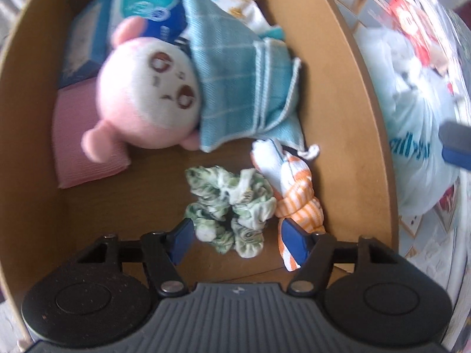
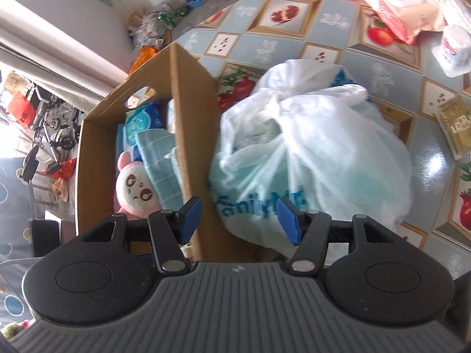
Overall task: Organize soft objects
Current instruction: 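Move both tools back to the gold tissue pack on the tablecloth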
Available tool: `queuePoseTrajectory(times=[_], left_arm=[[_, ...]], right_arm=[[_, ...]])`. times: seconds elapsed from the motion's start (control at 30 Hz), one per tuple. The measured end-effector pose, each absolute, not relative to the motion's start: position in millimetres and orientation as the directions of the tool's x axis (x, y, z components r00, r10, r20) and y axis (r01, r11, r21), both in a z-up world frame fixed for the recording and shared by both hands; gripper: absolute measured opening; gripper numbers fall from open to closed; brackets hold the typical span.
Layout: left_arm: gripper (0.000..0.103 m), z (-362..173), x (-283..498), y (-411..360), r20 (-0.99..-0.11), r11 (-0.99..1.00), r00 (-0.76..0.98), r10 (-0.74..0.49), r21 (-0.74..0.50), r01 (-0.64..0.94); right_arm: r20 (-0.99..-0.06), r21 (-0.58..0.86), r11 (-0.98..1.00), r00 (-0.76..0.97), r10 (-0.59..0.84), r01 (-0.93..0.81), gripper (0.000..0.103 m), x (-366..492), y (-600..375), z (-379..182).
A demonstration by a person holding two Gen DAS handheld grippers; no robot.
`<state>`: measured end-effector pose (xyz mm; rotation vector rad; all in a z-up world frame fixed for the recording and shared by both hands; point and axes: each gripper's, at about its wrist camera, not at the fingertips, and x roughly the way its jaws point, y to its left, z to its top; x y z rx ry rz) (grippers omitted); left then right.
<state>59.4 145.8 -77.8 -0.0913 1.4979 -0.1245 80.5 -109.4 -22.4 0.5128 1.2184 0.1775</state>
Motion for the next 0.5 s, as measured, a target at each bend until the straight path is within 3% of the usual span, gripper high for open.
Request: queuePoseTrajectory(times=[0.17,0.3,0.5], left_arm=[[0.071,-37,67,153,-0.980,0.996,0.183,-0.084,-0.086,-0.005],[0.088,-14,85,133,-0.956,0.996,0.283,-0.078,-0.088,-0.024],[0.088,7,99,79,-0.920,0.990,0.370,-0.132,-0.137,0.014]], right_arm=[[-0.836,0.494,0.851,0.368,0.407,0.180,0.056,76,-136,-33],[-0.820,0.513,0.831,0.406,0.402,0.214,0.056,72,-173,-36],[-0.816,0.491,0.840,0.458,0.352,0.230,0.057,65,-252,-38]])
